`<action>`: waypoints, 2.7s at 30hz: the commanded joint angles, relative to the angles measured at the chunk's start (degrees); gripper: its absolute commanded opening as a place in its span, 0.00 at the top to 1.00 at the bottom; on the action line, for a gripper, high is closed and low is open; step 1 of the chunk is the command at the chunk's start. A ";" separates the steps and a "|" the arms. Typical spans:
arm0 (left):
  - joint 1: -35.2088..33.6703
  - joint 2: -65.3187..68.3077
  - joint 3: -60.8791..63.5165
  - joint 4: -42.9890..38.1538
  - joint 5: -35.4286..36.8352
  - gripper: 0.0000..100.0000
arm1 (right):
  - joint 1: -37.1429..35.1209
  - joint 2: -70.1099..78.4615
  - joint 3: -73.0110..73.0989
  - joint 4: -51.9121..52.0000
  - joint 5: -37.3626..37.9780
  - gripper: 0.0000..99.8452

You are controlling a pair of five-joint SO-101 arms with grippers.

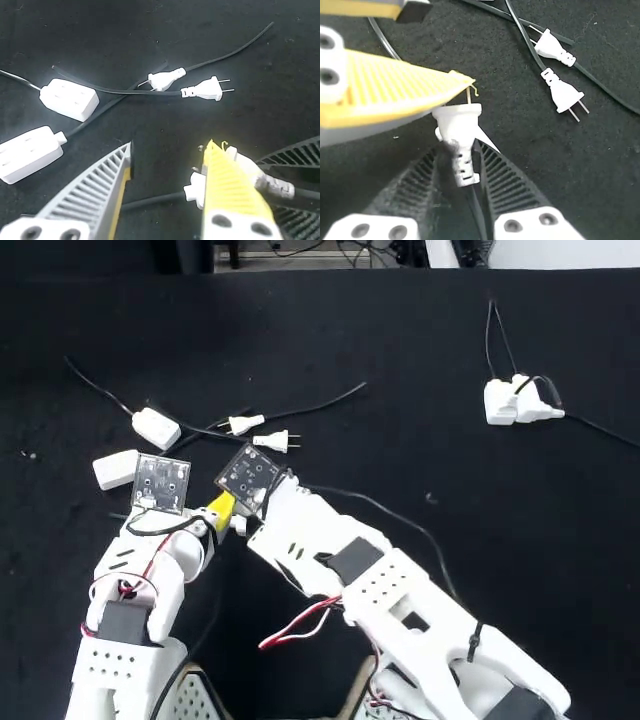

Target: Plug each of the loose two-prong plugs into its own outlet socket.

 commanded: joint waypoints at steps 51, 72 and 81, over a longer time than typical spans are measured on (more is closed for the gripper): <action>-4.44 -0.53 0.92 -0.62 -0.35 0.77 | 31.91 16.13 -36.26 44.40 26.90 0.99; -4.70 -0.53 0.92 -0.62 -0.44 0.77 | 30.24 23.69 -24.48 27.60 23.03 0.78; -4.62 -0.53 1.01 -0.62 -0.44 0.77 | 25.05 24.22 -25.19 20.66 19.16 0.78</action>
